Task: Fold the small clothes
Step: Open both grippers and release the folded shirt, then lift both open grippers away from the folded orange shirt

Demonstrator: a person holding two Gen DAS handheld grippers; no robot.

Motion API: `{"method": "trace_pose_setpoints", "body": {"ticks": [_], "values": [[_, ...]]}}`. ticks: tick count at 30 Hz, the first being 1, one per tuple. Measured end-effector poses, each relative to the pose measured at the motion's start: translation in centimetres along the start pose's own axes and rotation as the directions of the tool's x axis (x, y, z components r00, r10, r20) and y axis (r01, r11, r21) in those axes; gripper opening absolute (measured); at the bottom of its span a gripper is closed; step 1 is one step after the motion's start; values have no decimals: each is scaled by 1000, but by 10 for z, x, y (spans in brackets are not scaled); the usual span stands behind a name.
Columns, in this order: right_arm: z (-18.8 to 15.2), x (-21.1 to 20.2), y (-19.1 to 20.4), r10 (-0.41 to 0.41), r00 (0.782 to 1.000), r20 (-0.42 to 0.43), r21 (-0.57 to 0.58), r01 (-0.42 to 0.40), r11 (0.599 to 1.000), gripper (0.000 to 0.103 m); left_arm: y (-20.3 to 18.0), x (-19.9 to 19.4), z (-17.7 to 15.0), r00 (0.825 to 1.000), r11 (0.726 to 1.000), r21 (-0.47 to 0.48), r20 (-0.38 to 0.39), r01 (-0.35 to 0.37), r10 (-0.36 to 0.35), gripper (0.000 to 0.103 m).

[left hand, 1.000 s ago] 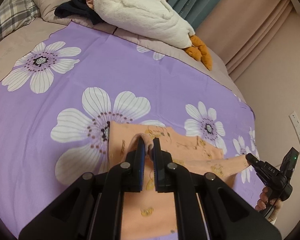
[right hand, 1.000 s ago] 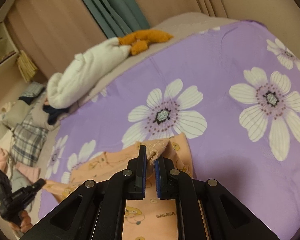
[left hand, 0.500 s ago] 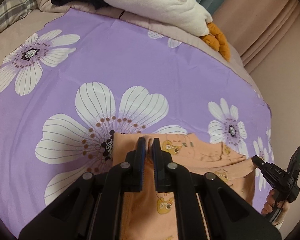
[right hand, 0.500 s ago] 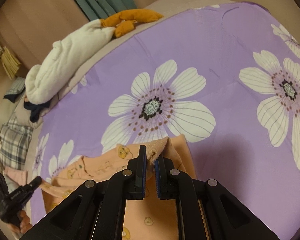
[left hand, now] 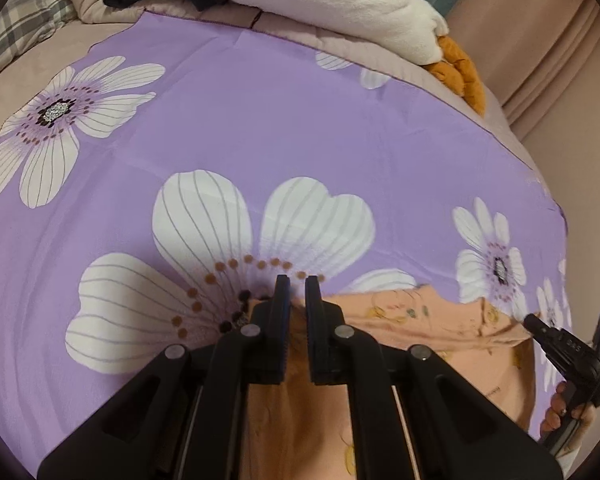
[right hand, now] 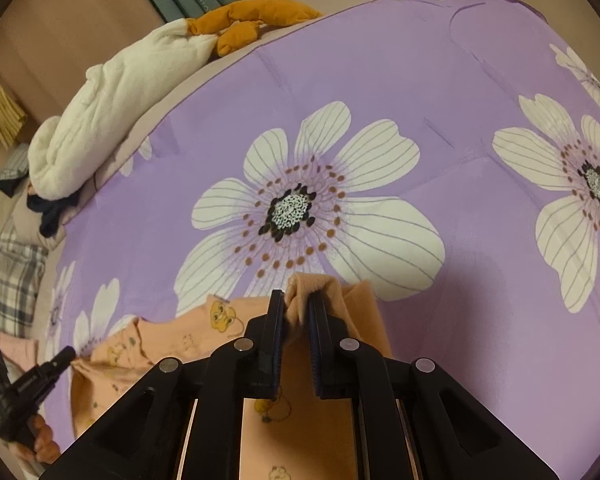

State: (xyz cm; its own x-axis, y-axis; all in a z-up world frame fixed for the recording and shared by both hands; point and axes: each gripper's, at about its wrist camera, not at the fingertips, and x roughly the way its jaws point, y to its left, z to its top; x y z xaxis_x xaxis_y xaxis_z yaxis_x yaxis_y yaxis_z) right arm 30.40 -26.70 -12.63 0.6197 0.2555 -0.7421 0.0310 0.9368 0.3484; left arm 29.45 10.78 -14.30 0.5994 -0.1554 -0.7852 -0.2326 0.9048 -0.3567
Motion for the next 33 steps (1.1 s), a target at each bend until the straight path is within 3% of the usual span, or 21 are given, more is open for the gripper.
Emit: {"method": "trace_pose_setpoints", "body": {"ticks": [2, 7, 9, 12, 14, 17, 19, 29, 30, 32, 33], "values": [[2, 2, -2, -1, 1000, -2, 7, 1, 1000, 10, 4, 4, 2, 1000, 1000, -17, 0, -6, 6, 7], [7, -6, -4, -30, 998, 59, 14, 29, 999, 37, 9, 2, 5, 1000, 999, -33, 12, -21, 22, 7], [9, -11, -5, -39, 997, 71, 14, 38, 999, 37, 8, -4, 5, 999, 999, -22, 22, -25, 25, 8], [10, -20, -7, -55, 995, 81, 11, 54, 998, 37, 6, -19, 4, 999, 1000, -9, 43, -15, 15, 22], [10, -25, -6, -68, 994, 83, -2, 69, 998, 37, 4, -29, 1, 999, 1000, 7, 53, -8, 8, 40], [6, -35, -6, -96, 992, 88, -30, 99, 995, 37, 1, -45, -8, 998, 1000, 28, 59, 8, -10, 51], [1, -39, -8, -102, 992, 77, -43, 105, 993, 39, 2, -53, -16, 998, 999, 25, 51, 22, -23, 53], [-38, -31, -21, -99, 995, -20, -64, 98, 993, 41, 10, -51, -69, 998, 999, 29, -49, 30, -29, 49], [-41, -28, -22, -102, 994, -32, -66, 100, 993, 41, 11, -48, -72, 998, 999, 21, -57, 30, -29, 46], [-43, -24, -23, -102, 994, -36, -66, 99, 993, 41, 12, -44, -76, 997, 999, 21, -70, 35, -34, 23], [-44, -23, -23, -101, 994, -33, -62, 99, 993, 41, 11, -41, -78, 996, 998, 36, -75, 53, -50, 18]]}}
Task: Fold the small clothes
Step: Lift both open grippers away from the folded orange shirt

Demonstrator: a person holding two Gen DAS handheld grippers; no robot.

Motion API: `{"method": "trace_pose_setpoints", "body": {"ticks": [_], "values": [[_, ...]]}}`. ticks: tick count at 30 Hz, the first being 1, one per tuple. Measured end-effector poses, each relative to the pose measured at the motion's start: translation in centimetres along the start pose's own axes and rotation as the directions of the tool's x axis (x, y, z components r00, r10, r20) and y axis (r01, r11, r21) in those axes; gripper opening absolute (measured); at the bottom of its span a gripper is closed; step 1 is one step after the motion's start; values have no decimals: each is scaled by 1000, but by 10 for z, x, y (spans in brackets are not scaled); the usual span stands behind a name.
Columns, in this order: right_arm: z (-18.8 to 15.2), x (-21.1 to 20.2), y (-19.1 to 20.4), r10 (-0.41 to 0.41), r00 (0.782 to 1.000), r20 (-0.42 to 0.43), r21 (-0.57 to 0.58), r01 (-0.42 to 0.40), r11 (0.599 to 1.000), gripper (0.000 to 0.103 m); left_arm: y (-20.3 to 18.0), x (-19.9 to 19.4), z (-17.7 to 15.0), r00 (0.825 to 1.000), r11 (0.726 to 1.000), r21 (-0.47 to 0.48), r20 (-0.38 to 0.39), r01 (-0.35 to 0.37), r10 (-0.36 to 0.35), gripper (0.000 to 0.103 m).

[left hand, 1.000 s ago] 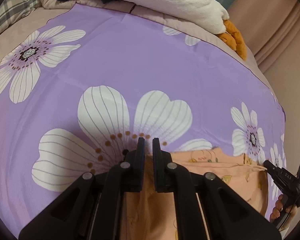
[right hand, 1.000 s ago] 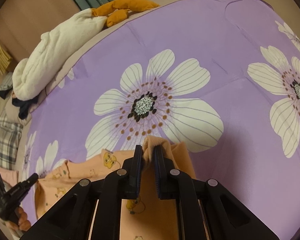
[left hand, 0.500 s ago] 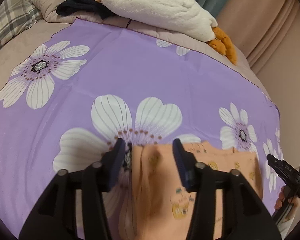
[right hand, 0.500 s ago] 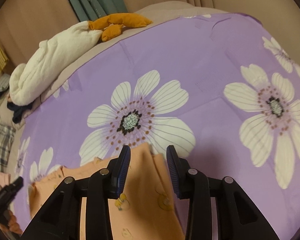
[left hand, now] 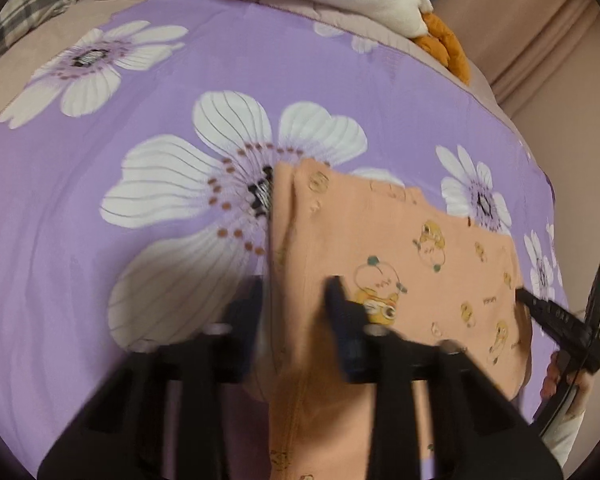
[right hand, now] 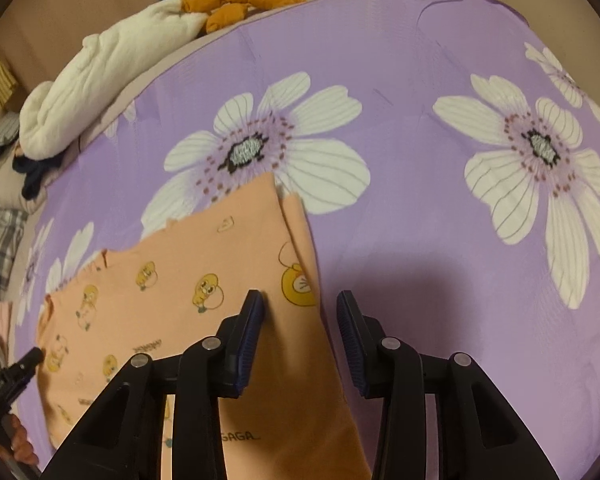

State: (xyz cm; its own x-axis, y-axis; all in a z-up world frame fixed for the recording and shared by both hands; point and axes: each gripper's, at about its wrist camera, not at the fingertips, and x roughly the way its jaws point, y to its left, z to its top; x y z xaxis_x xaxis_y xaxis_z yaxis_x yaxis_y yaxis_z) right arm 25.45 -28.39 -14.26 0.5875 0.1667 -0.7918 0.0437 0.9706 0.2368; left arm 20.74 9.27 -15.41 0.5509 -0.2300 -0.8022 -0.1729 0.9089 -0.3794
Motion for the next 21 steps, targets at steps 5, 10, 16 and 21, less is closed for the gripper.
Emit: {"method": "trace_pose_setpoints", "body": {"ticks": [5, 10, 16, 21], "values": [[1, -5, 4, 6, 1000, 29, -14, -6, 1000, 12, -8, -2, -1, 999, 999, 27, 28, -35, 34, 14], [1, -23, 5, 13, 996, 90, -8, -12, 1000, 4, -16, -11, 4, 998, 998, 53, 62, -30, 26, 13], [1, -16, 1, -19, 996, 90, 3, 19, 1000, 4, -8, 5, 3, 998, 997, 47, 23, -64, 63, 14], [-6, -1, -5, -43, 998, 56, 19, 42, 999, 4, -4, 8, -1, 997, 996, 53, 19, -74, 73, 19]]}}
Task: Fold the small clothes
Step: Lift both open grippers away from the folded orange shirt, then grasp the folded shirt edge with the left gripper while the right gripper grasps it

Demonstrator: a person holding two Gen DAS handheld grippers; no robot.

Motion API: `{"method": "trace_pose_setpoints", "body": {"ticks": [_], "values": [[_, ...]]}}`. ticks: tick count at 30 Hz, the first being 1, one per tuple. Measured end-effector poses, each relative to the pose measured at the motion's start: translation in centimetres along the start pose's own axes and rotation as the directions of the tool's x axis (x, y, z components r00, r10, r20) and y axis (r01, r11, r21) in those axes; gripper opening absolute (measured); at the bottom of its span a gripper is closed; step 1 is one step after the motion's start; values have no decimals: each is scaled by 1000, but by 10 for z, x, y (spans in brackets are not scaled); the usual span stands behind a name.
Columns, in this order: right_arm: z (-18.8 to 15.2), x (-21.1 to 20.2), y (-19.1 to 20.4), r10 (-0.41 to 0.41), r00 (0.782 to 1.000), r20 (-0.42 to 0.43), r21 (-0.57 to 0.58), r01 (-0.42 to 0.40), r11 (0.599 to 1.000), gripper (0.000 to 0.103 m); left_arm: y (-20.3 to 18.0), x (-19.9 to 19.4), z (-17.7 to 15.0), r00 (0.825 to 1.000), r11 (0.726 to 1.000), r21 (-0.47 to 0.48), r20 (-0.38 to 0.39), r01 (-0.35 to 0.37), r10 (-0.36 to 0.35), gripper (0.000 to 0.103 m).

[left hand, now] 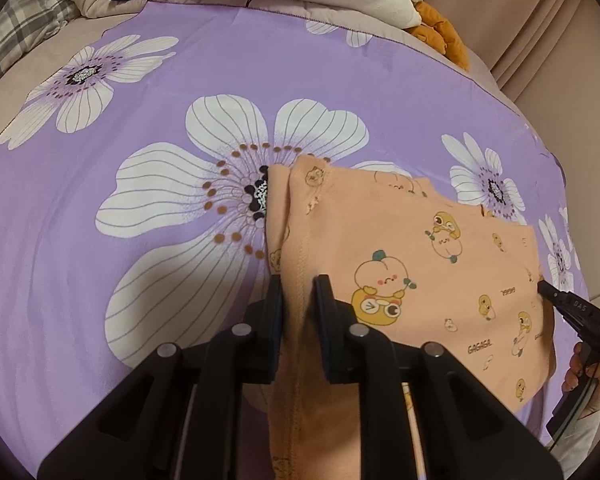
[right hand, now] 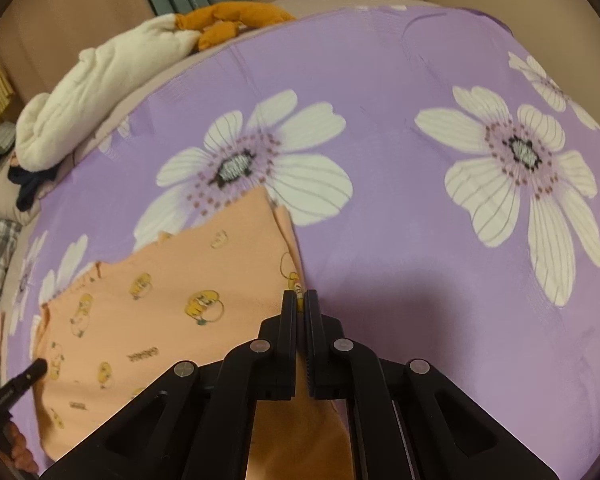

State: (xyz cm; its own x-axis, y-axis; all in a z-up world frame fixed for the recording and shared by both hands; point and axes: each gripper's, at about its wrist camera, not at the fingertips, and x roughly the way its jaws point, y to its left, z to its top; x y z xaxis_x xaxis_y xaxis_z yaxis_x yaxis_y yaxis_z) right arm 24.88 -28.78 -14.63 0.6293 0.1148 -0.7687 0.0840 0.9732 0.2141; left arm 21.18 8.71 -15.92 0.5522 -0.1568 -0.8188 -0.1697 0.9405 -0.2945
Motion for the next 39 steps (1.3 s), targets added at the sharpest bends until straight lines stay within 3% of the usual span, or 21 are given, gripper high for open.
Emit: {"method": "trace_pose_setpoints", "body": {"ticks": [10, 12, 14, 17, 19, 20, 25, 29, 39], "values": [[-1, -8, 4, -29, 1000, 8, -13, 30, 999, 4, -2, -14, 0, 999, 1000, -23, -23, 22, -22, 19], [-1, -16, 2, -27, 1000, 7, -2, 27, 1000, 5, -5, -24, -2, 999, 999, -20, -16, 33, -33, 23], [-1, -26, 1, -16, 1000, 23, 11, 16, 1000, 6, -7, -34, -4, 999, 999, -15, -2, 49, -49, 35], [-7, -48, -2, 9, 998, 59, 25, -11, 1000, 21, -12, -54, -12, 997, 997, -5, 32, 74, -73, 42], [-13, -64, -5, 17, 995, 100, 53, -23, 998, 53, -13, -65, -18, 995, 996, -11, 47, 89, -89, 47], [-17, -72, -5, 21, 993, 119, 62, -29, 998, 56, -13, -71, -22, 994, 995, -18, 58, 99, -98, 55], [-31, -96, -6, 2, 987, 159, 59, -12, 998, 66, -14, -90, -40, 991, 994, -28, 79, 110, -108, 72], [-46, -108, -5, -5, 984, 177, 30, 0, 1000, 73, -12, -92, -55, 993, 994, -38, 68, 98, -96, 73], [-84, -94, -19, 12, 995, 97, 56, -18, 998, 74, 9, -71, -89, 993, 984, -145, -24, 108, -112, 71]]}}
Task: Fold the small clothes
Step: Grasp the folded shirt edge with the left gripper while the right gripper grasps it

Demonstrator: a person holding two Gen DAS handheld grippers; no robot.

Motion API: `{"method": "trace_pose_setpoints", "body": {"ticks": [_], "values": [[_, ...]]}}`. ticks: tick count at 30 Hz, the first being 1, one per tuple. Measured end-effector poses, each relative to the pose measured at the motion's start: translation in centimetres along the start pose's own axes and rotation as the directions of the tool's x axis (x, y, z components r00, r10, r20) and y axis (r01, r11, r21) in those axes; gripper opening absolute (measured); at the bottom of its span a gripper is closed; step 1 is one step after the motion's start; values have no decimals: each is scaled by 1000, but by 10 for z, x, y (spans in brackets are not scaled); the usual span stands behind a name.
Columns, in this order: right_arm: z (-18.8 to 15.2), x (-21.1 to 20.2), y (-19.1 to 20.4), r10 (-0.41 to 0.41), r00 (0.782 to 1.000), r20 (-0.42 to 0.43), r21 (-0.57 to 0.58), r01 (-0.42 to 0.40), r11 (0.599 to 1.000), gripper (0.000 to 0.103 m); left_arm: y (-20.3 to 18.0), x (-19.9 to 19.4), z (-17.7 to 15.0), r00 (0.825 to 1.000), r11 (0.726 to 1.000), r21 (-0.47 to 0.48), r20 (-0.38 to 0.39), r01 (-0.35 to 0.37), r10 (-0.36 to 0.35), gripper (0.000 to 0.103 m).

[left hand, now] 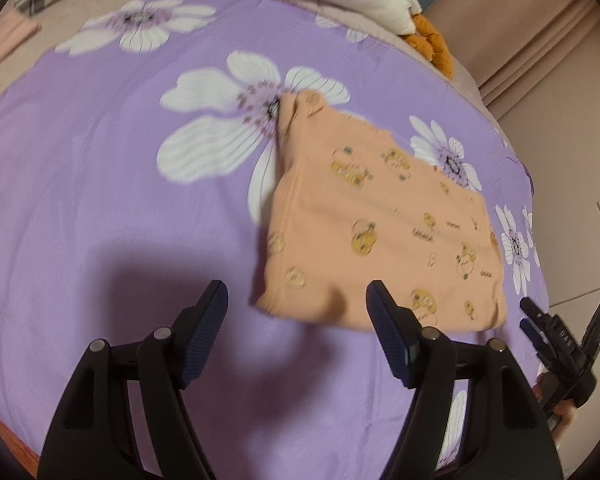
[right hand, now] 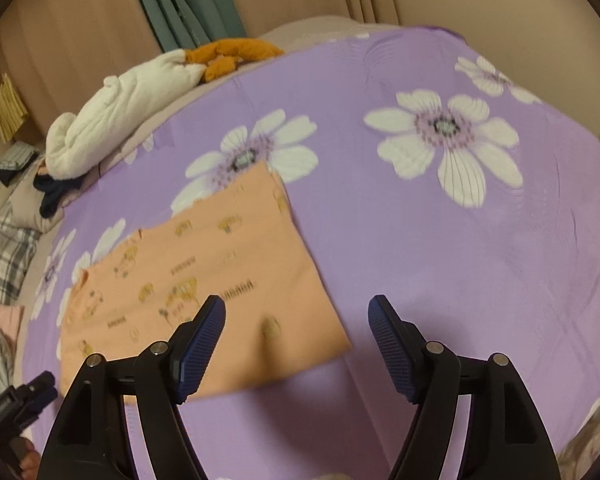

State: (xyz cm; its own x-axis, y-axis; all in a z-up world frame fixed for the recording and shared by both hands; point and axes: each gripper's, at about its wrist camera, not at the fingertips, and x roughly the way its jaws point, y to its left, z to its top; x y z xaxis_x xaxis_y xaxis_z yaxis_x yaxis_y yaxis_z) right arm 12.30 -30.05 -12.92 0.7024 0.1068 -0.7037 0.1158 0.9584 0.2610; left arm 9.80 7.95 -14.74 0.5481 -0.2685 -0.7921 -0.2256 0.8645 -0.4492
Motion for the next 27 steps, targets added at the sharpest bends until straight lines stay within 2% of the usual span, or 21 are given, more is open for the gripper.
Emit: {"method": "trace_pose_setpoints", "body": {"ticks": [5, 9, 12, 14, 17, 21, 24, 27], "values": [[-19, 9, -13, 18, 998, -55, 60, -14, 998, 74, 11, 8, -6, 999, 998, -51, -27, 24, -26, 67], [-26, 16, -21, 64, 994, -84, 114, -54, 992, 74, 6, 13, -8, 999, 999, -26, -25, 35, -36, 65], [-25, 21, -19, 95, 993, -66, 123, -87, 989, 74, 4, 21, -6, 998, 998, -25, -35, 56, -57, 53], [-25, 26, -17, 127, 990, -63, 133, -117, 984, 71, 5, 26, -3, 997, 997, -39, -37, 60, -61, 32], [-21, 36, -11, 150, 987, -49, 138, -142, 980, 57, 7, 33, 0, 995, 994, -73, -51, 81, -84, 12], [-16, 44, -4, 162, 985, -51, 130, -154, 979, 14, 1, 29, -1, 997, 996, -58, -45, 66, -68, 9], [-14, 35, -7, 175, 984, -21, 152, -170, 974, 13, -4, 20, -2, 999, 999, -32, -36, 30, -31, 8], [-12, 21, -7, 199, 980, 17, 152, -200, 968, 12, -9, 7, -4, 999, 999, -18, -15, 33, -33, 6]]}}
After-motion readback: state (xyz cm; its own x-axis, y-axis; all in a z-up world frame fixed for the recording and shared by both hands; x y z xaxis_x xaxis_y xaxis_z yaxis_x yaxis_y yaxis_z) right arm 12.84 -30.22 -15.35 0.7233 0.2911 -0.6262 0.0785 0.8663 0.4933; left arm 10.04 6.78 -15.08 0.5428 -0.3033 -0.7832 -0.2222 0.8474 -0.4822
